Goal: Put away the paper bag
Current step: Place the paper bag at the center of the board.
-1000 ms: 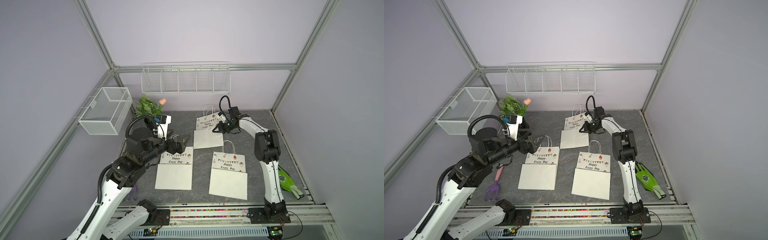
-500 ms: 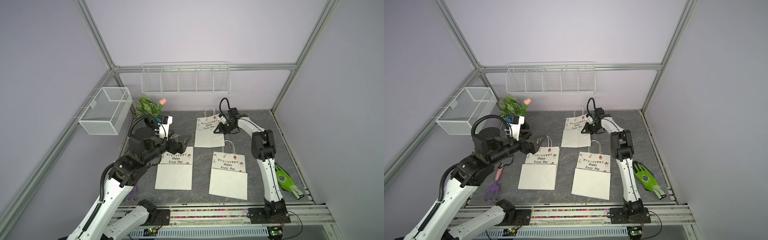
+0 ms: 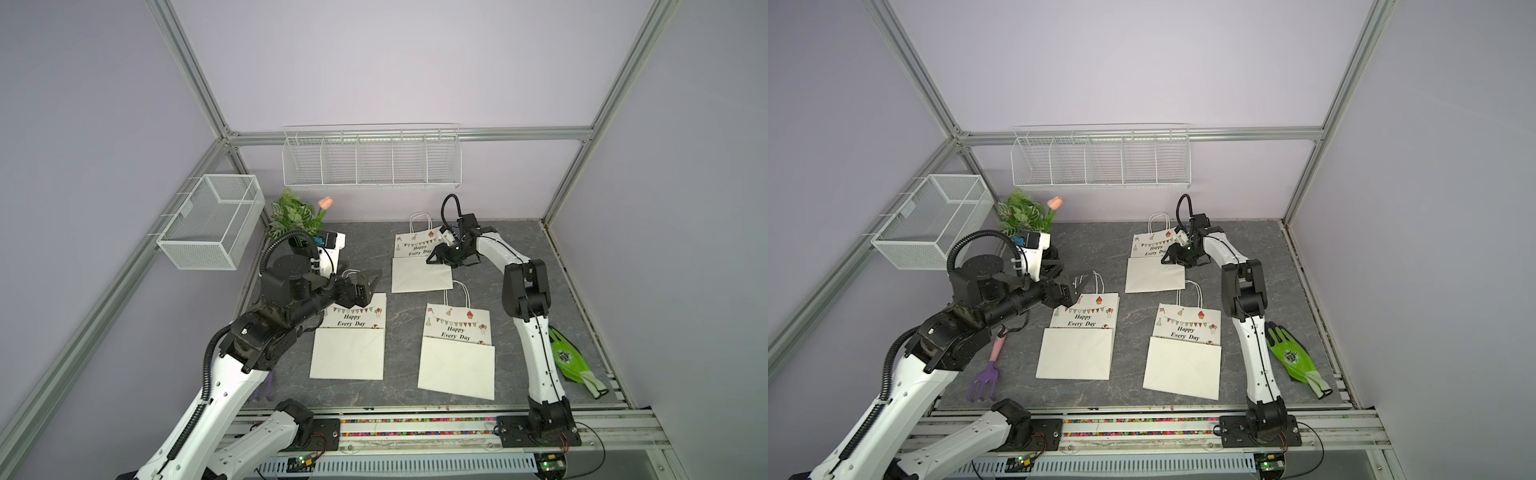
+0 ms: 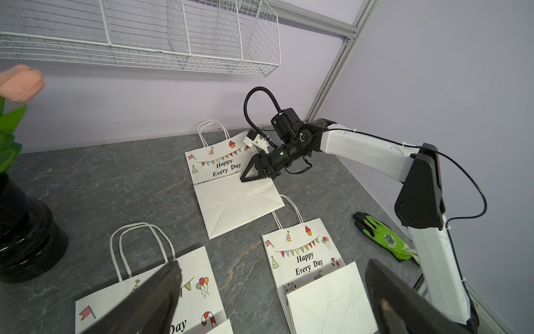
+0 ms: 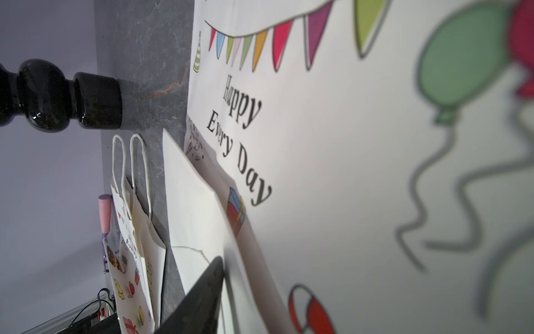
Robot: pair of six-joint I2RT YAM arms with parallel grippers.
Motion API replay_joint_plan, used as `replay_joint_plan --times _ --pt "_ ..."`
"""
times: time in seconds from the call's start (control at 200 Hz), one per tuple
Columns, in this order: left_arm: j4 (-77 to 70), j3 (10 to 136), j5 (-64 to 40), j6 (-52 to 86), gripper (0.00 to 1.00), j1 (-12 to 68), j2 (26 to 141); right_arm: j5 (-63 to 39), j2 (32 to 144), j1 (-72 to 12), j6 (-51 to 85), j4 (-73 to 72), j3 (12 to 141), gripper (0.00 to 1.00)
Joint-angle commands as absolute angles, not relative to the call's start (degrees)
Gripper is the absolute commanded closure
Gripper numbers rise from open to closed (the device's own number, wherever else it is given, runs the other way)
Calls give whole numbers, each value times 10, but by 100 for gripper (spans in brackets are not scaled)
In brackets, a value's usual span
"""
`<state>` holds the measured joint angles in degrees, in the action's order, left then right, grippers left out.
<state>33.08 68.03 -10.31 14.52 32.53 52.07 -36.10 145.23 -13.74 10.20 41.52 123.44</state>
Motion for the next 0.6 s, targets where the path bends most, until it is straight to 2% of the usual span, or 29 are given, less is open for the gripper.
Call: replay_joint_plan --times 0.0,0.195,0.325,0.485,0.6 --pt "319 672 -99 150 0 323 524 -360 1453 -150 119 406 1236 45" --pt "318 671 -98 149 0 323 526 -327 1461 -154 132 411 1248 39" --pt "319 671 -96 150 0 323 526 -268 1451 -155 124 434 1249 35" --pt "323 669 -82 144 0 323 524 -176 1432 -157 105 463 1248 23" --pt "323 669 -75 143 0 323 526 -153 1428 -161 100 467 1246 16"
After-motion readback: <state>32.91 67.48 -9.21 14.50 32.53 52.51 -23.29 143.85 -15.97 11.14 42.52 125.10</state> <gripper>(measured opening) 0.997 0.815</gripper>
